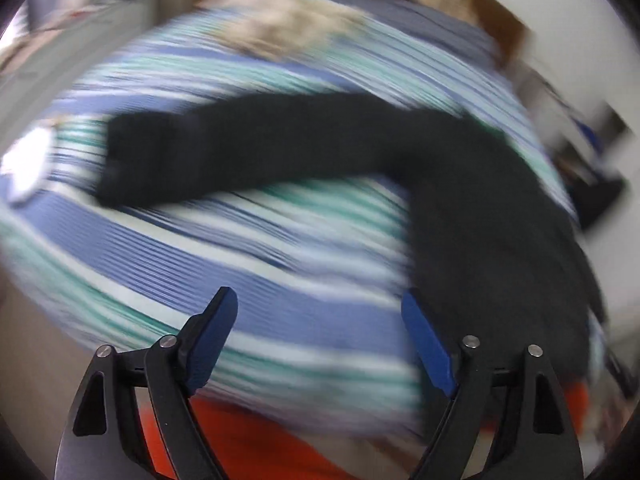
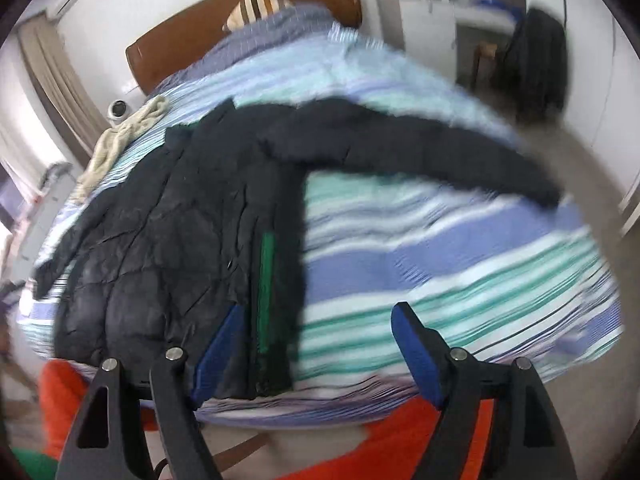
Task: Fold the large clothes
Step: 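Grasp the other folded sleeve with the left gripper and spread it outward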
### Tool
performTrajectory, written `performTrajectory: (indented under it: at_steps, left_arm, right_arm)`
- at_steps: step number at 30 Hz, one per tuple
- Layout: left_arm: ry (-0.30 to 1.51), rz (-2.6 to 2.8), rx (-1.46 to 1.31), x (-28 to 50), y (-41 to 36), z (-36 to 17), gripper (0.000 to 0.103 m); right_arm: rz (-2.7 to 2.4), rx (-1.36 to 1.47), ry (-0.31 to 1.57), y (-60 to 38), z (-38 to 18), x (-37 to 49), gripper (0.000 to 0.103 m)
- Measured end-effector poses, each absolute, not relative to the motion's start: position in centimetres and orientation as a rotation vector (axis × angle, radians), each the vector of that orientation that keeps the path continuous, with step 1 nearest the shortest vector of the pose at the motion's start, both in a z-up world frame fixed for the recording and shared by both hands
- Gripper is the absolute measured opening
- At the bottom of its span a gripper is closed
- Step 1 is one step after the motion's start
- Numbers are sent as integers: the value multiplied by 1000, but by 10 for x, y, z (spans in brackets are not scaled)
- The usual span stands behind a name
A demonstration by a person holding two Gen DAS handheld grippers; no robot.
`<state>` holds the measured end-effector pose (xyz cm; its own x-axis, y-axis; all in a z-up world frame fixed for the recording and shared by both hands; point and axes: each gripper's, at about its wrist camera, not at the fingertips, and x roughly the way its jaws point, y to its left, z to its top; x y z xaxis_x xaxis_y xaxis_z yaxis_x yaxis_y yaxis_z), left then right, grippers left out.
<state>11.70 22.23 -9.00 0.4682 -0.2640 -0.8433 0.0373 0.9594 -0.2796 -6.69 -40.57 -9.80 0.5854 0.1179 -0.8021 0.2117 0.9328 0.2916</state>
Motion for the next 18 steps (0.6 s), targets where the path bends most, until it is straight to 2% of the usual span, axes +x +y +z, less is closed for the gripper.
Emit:
performTrajectory:
  at_steps: [5,7,8,9,11,15,18]
  left_arm:
    - [1238,-385,-160,93,129,-151,87]
    - [1264,-396,-125,89,111,-166,82]
    - [1263,-408,-127,88,108,-168,63]
    - [1255,-400,-123,86,107,-167,48]
    - [1247,-401,-125,83,110,-164,33]
    - [1223,-388,-83,76,116,-172,31]
    - [1214,-365,-31,76,110,-180,35]
  right_arm:
    - [130,507,1044,-387,-154,-42,78]
    - [170,516,1062,-381,-166,-38,74]
    - [186,509,1055,-379,-165,-38,62]
    - [178,484,1057,-377,-161,-39,30]
    - [171,465,1044,-375,-148,-46,24]
    - [137,434,1056,-363,-146,-56,21]
    - [91,434,1077,-359,-169,-49,21]
